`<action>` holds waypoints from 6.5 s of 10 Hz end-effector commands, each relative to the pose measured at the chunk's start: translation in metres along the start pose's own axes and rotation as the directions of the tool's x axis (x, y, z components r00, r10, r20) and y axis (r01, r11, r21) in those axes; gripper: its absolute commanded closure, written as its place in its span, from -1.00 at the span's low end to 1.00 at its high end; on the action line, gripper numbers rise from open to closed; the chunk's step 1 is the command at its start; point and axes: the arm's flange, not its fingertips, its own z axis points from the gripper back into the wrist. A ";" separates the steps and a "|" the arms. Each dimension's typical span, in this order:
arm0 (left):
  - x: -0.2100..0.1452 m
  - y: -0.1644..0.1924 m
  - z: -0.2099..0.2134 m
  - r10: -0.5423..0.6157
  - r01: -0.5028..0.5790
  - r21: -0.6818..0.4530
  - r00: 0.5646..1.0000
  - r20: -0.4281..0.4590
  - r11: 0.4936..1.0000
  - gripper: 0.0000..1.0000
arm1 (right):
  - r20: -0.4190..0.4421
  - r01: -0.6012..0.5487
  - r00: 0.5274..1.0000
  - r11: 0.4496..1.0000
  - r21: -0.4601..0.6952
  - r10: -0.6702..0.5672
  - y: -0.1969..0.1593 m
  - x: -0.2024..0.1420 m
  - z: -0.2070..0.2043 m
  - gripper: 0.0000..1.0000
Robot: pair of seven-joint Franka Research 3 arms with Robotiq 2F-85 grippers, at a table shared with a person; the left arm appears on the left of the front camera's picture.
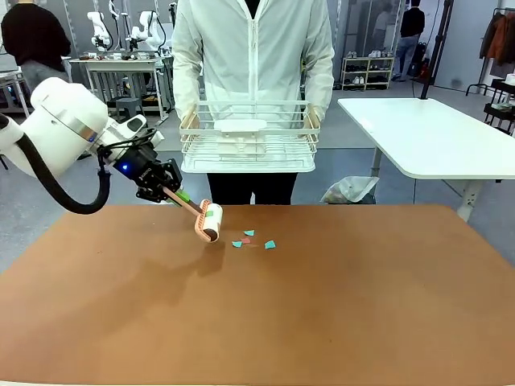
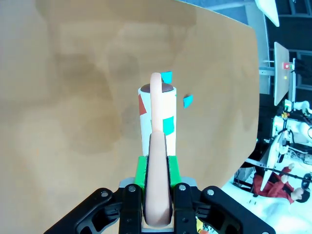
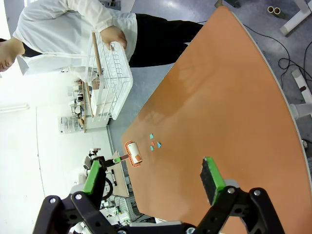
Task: Clean the table.
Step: Clean the table with the Lint Roller when the human lifts the Dish drying rack.
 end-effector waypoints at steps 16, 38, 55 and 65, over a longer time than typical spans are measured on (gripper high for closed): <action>0.018 -0.060 -0.163 0.116 -0.110 0.040 0.976 -0.185 0.993 0.59 | 0.005 -0.009 1.000 1.000 0.022 0.009 0.002 0.000 0.001 -1.00; -0.001 -0.002 0.061 -0.036 0.041 0.056 0.996 -0.084 0.998 0.59 | 0.005 -0.009 1.000 1.000 0.022 0.009 0.002 0.000 0.001 -1.00; 0.065 -0.041 -0.123 0.067 -0.046 0.121 0.983 -0.174 0.992 0.59 | 0.005 -0.009 1.000 1.000 0.022 0.009 0.002 0.000 0.001 -1.00; 0.067 -0.170 -0.169 0.013 -0.009 0.025 0.987 -0.162 1.000 0.59 | 0.005 -0.009 1.000 1.000 0.022 0.009 0.002 0.000 0.001 -1.00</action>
